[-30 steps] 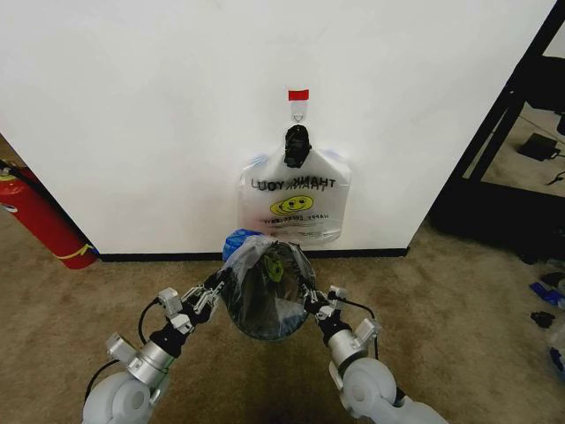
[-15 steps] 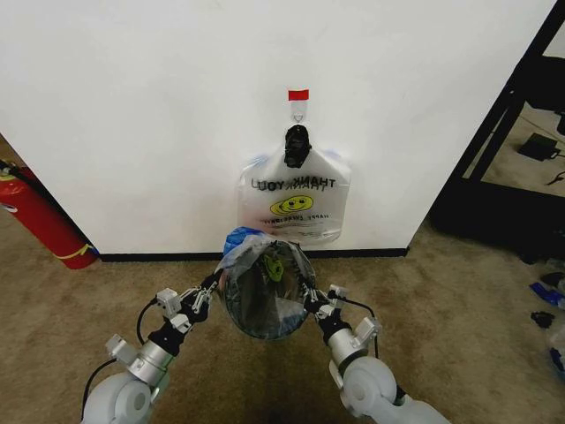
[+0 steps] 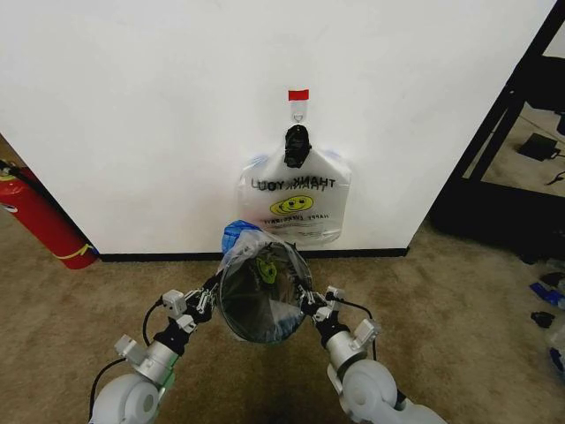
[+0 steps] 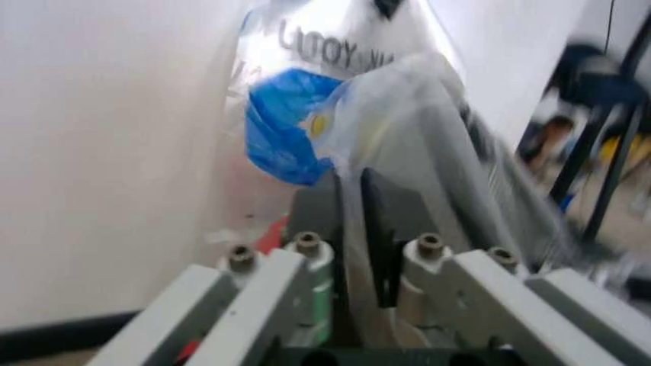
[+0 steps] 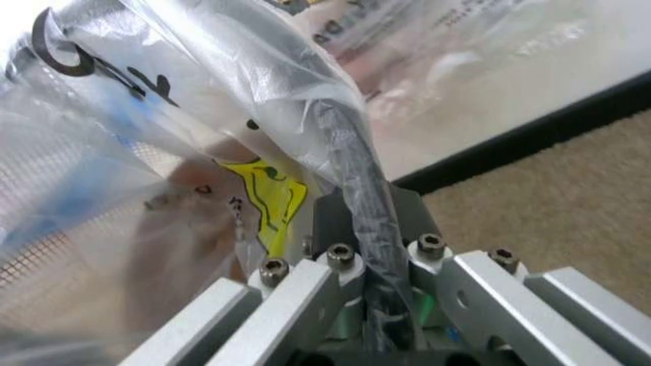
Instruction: Pick up the garbage bag from the wall and place it over the trash bin.
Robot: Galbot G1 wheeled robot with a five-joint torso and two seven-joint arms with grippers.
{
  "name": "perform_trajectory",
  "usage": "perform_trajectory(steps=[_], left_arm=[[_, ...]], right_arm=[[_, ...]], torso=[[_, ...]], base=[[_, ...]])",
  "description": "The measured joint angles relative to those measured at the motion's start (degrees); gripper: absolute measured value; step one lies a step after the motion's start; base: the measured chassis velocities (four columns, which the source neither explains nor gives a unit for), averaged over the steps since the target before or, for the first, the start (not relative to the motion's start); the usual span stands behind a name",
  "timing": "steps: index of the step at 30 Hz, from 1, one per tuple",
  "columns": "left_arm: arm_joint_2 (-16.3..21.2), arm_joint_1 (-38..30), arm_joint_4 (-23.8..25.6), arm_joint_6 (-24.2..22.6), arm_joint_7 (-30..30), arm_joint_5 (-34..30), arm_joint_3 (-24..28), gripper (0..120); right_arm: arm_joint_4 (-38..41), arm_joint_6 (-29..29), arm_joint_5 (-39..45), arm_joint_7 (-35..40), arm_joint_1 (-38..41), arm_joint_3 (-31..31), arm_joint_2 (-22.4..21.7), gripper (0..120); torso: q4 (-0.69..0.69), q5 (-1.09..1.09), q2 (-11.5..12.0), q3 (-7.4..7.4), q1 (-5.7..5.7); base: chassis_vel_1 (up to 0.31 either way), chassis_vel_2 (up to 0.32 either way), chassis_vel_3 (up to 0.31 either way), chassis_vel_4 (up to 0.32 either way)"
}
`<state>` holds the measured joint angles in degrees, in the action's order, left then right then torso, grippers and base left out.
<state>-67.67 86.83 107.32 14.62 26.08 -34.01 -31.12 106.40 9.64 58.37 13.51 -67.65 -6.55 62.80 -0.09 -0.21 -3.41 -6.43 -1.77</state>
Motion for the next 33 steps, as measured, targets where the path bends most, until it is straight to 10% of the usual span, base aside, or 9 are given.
perform_trajectory(steps=[9, 18, 33], left_arm=[[-0.4, 1.8, -6.3, 10.2, 7.6, 24.6, -12.9, 48], [-1.2, 4.3, -8.7, 9.7, -3.0, 30.9, -14.4, 79], [-2.6, 4.5, -8.9, 10.1, -5.2, 32.5, -12.3, 100]], right_arm=[[4.2, -8.7, 4.5, 13.1, 1.1, 0.9, 0.7, 0], [6.3, -22.8, 10.5, 33.8, 4.6, 3.6, 3.4, 0], [1.6, -24.7, 8.4, 37.3, 6.2, 3.9, 5.0, 13]], torso=[[0.00, 0.00, 0.0, 0.00, 0.00], [0.01, -0.01, 0.0, 0.00, 0.00], [0.00, 0.00, 0.0, 0.00, 0.00]], base=[[0.000, 0.000, 0.000, 0.000], [0.000, 0.000, 0.000, 0.000], [0.000, 0.000, 0.000, 0.000]])
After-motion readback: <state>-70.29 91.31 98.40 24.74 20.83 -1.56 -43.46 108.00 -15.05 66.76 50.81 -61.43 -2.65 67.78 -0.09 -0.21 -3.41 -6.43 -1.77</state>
